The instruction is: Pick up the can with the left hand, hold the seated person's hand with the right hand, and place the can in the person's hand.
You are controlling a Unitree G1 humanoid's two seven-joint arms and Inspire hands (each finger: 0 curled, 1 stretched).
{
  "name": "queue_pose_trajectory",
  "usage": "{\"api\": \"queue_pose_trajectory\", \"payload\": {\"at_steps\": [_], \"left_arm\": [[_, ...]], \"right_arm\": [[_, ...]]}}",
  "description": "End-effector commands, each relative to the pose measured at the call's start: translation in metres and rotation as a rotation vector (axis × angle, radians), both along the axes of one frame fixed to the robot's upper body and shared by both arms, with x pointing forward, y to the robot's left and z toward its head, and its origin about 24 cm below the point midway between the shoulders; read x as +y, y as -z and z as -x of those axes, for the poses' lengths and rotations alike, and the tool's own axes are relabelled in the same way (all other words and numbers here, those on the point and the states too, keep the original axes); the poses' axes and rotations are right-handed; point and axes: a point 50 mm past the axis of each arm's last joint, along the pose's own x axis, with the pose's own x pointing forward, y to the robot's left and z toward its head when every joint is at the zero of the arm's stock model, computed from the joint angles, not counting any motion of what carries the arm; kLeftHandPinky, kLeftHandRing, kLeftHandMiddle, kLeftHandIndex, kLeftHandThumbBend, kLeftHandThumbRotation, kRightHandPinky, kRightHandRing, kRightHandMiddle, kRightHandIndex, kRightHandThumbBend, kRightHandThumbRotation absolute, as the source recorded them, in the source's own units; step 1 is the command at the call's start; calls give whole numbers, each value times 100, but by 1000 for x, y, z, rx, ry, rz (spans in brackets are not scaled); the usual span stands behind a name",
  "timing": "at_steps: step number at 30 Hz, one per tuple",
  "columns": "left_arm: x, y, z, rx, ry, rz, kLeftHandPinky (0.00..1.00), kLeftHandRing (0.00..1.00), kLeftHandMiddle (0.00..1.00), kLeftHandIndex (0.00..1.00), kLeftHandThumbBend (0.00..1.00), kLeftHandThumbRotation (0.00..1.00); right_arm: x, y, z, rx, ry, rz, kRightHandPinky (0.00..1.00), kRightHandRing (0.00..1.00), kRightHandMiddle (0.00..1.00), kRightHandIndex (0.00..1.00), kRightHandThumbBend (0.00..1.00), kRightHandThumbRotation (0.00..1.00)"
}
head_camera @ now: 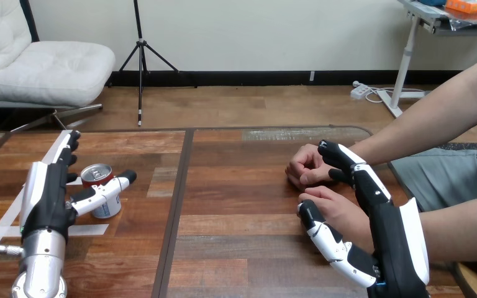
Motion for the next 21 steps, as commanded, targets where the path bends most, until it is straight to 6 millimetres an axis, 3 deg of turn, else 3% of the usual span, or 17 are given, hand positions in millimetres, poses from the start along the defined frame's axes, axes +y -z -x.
{"api": "queue_pose_trajectory", "payload": {"at_steps": [1, 21], "left_arm": [[-1, -26, -22, -68, 42, -37, 83, 92, 94, 94, 89, 36], [-4, -21, -26, -13, 85, -70, 80, 90, 94, 93, 92, 38]], "right_arm": [[3, -17, -10, -92, -3, -23, 81, 85, 84, 83, 54, 44], [3, -18, -10, -86, 8, -18, 81, 85, 84, 83, 54, 45]]}}
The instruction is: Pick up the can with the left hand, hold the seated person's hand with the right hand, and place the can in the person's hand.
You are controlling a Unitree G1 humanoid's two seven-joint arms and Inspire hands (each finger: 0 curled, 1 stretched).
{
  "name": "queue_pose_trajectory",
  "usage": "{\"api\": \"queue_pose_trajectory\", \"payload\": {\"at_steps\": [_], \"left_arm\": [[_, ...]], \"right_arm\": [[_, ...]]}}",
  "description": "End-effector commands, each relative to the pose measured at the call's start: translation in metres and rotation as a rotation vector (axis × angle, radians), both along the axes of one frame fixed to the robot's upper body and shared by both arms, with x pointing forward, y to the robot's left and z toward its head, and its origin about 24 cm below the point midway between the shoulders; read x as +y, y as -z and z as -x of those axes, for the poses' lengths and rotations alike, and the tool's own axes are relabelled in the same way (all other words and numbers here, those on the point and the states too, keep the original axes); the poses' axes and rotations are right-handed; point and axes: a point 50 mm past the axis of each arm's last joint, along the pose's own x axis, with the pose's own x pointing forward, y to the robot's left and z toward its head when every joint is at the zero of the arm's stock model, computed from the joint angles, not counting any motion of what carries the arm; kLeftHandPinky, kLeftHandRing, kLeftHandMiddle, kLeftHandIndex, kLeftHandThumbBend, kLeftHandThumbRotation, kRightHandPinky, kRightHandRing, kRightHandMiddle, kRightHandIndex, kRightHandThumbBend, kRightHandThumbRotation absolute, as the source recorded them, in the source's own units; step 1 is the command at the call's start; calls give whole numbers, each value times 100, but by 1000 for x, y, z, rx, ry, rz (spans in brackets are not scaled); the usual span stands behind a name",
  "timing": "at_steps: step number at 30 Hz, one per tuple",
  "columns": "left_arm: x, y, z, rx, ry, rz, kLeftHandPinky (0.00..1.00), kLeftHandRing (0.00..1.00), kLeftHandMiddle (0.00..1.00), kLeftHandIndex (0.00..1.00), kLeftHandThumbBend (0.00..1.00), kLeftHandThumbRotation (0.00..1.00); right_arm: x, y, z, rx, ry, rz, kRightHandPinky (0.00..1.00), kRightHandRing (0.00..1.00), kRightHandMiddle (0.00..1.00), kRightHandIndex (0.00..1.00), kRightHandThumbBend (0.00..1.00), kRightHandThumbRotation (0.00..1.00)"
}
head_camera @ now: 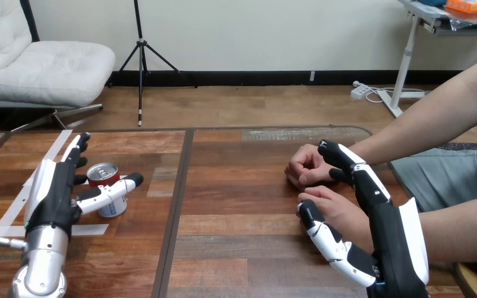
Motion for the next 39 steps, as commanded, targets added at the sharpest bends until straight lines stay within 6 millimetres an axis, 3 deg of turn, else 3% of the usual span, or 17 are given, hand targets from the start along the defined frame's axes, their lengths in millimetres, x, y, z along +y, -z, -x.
{"api": "queue_pose_trajectory", "payload": {"at_steps": [1, 39], "left_arm": [[-3, -21, -19, -52, 38, -41, 80, 90, 94, 93, 92, 38], [-3, -16, -21, -23, 39, -103, 80, 89, 94, 94, 93, 41]], "right_arm": [[3, -18, -10, -92, 5, -21, 81, 85, 84, 83, 54, 45], [1, -20, -9, -90, 16, -8, 82, 86, 84, 84, 55, 47]]}}
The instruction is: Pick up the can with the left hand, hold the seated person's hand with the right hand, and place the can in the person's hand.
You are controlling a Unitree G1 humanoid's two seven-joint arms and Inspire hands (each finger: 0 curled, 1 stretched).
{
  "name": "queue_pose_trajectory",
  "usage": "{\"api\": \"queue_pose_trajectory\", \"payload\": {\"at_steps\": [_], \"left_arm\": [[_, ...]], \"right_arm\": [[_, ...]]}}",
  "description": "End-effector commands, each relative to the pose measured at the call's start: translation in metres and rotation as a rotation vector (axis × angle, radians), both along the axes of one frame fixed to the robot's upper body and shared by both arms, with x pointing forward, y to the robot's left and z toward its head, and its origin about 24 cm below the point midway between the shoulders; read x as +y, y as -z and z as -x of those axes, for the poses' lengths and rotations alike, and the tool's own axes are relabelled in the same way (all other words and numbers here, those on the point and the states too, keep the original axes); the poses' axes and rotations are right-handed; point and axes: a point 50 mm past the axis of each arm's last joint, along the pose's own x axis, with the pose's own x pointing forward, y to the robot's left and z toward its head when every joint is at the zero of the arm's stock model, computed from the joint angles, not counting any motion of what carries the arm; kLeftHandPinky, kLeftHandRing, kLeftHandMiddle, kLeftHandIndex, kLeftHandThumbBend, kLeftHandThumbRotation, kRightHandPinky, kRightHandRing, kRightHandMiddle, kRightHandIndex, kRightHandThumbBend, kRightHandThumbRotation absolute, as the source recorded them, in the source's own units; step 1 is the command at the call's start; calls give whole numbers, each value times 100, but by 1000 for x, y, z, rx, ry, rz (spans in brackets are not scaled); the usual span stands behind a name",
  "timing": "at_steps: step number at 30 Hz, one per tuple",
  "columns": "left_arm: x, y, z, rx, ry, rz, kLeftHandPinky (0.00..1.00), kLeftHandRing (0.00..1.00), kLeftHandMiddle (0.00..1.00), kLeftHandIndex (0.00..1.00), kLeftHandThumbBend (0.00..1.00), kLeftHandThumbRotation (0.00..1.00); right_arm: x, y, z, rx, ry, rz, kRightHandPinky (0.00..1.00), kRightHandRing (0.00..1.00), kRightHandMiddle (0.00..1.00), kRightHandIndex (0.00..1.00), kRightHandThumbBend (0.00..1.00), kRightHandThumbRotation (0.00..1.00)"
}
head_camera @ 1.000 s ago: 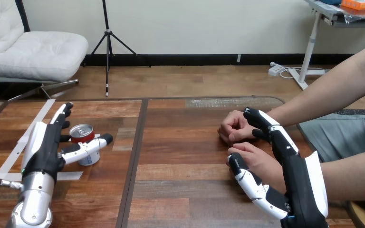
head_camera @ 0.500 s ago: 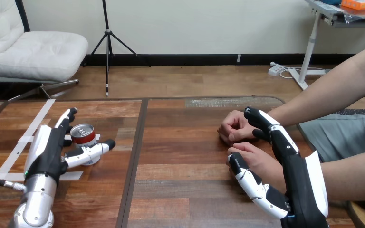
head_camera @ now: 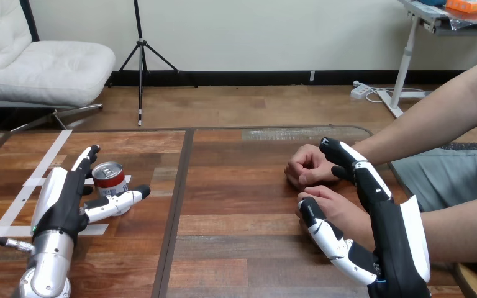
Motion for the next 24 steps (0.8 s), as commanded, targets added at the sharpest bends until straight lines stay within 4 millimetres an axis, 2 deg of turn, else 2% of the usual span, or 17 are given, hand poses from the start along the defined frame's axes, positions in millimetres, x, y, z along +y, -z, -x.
{"api": "queue_pose_trajectory", "payload": {"at_steps": [1, 24], "left_arm": [[-1, -27, -21, -94, 16, -38, 80, 89, 94, 94, 93, 41], [-1, -27, -19, -134, 2, -60, 78, 88, 93, 93, 92, 41]], "right_arm": [[2, -18, -8, -90, 7, -12, 82, 86, 84, 84, 55, 47], [2, -18, -8, -85, -9, -21, 83, 87, 85, 83, 56, 47]]}}
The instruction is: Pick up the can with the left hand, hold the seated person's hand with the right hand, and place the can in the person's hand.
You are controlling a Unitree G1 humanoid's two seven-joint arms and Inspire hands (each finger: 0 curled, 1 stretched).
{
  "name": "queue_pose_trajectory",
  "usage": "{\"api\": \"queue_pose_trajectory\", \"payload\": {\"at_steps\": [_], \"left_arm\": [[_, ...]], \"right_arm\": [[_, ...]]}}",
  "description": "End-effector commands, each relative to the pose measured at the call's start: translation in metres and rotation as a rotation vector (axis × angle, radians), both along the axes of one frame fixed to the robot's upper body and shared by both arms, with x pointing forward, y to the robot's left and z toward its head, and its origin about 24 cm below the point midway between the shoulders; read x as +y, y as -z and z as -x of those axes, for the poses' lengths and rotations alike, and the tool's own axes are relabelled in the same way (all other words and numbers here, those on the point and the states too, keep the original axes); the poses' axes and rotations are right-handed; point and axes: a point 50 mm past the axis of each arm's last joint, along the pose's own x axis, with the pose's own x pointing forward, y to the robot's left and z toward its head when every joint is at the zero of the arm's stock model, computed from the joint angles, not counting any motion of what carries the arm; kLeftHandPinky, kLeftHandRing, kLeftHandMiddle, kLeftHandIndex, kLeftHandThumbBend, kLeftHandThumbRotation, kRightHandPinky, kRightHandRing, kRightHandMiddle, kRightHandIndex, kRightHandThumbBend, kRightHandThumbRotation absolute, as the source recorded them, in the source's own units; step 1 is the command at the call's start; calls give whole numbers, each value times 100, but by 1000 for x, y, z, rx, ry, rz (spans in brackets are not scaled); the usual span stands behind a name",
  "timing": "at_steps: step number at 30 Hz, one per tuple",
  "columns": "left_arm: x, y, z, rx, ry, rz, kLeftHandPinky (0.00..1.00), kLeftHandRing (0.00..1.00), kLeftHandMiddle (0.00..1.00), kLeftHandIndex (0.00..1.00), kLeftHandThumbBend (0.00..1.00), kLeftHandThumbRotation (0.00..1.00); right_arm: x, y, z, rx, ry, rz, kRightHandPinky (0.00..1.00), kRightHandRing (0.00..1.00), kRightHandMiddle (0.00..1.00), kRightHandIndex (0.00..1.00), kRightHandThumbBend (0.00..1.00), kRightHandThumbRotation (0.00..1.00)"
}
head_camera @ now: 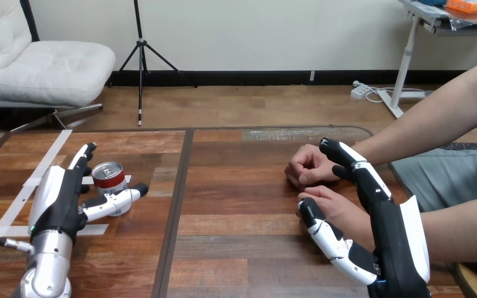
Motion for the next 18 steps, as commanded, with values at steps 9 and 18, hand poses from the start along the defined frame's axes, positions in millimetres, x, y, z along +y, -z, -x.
{"api": "queue_pose_trajectory", "payload": {"at_steps": [9, 18], "left_arm": [[-3, -24, -19, -135, -11, -36, 77, 86, 91, 90, 88, 36], [-3, -21, -22, -135, -33, -39, 76, 84, 88, 88, 85, 30]], "right_arm": [[2, -18, -9, -87, -4, -10, 83, 87, 85, 83, 56, 47], [2, -18, -9, -85, -4, -10, 83, 87, 85, 83, 56, 47]]}}
